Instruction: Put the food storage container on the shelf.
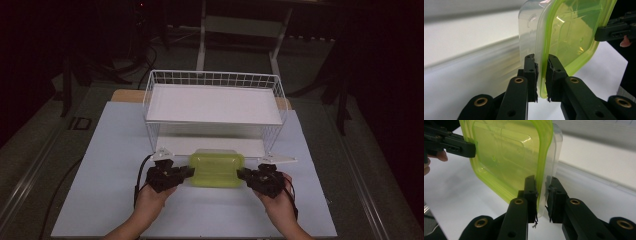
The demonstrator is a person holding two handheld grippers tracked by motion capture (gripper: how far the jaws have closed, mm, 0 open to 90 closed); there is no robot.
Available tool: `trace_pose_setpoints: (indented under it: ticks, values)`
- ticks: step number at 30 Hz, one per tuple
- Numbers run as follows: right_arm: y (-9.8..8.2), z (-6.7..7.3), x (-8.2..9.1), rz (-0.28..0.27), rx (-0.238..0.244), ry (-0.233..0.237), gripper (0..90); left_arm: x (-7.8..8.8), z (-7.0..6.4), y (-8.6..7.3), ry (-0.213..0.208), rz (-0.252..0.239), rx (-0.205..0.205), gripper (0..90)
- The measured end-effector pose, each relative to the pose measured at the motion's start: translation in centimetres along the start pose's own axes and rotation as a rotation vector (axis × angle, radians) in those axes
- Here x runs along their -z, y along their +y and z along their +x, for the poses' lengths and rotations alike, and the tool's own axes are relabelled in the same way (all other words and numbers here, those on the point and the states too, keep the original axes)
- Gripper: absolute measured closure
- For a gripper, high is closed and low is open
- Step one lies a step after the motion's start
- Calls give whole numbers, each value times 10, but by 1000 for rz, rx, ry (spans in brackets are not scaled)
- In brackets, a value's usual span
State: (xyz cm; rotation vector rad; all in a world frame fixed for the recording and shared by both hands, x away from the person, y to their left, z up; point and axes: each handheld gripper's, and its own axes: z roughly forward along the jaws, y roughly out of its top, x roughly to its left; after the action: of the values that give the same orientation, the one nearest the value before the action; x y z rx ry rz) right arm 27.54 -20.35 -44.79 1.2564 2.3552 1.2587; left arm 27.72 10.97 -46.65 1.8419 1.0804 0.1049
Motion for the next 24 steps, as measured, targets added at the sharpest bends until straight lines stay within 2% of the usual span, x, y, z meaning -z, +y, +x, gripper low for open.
trace_pose_setpoints:
  ticks: [3,5,13,17,24]
  values:
    - [6,-3,0,-27,-21,-16,795,-2,4,9,-10,-16,-4,808]
    - [8,-6,-1,-32,-39,-11,795,-5,10,13,-32,-18,-8,808]
    - [15,-17,-21,-8,-54,-42,794,-23,27,17,2,-7,5,807]
    - [18,-21,-33,12,-67,-56,793,-33,38,17,17,-10,26,806]
    - [20,-27,-49,27,-78,-78,793,-44,50,15,34,-13,42,804]
